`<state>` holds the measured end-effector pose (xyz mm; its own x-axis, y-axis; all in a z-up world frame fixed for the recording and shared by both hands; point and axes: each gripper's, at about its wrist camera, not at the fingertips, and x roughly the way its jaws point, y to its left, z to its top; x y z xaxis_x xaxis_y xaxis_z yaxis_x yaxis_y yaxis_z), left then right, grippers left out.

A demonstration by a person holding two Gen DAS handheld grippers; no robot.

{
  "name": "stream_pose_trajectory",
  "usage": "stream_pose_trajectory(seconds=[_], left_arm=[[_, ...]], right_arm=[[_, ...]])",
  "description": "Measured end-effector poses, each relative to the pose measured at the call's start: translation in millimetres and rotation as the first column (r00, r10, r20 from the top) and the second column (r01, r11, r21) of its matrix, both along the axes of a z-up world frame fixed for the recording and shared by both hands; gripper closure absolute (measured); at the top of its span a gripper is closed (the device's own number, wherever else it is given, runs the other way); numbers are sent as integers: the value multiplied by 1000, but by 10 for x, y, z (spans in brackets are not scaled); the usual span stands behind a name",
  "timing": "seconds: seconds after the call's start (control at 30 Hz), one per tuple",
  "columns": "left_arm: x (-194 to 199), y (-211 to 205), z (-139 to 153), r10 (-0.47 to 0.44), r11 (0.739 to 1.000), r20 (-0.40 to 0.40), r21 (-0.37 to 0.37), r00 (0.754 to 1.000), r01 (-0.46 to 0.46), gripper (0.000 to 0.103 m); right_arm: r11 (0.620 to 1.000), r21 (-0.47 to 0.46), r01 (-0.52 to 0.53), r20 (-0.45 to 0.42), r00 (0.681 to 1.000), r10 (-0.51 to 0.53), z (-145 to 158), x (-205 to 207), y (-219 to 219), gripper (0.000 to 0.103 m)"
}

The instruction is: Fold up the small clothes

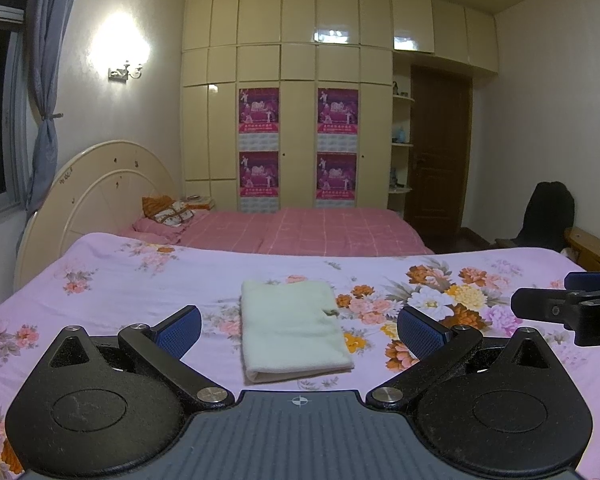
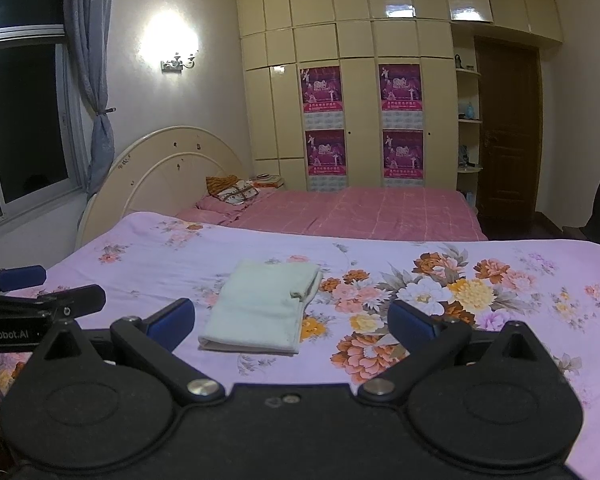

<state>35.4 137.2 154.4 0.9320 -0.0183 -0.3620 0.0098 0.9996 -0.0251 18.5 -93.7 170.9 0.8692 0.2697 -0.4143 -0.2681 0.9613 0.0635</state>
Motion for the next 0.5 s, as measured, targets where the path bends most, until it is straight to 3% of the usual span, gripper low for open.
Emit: stream_pose_trajectory(seconds=[0.5], left_arm=[[8,16,7,-3,1000,1,1,1000,3,0]], right_arm=[[1000,-1,-2,8,1000,2,-13,24,-8,1]])
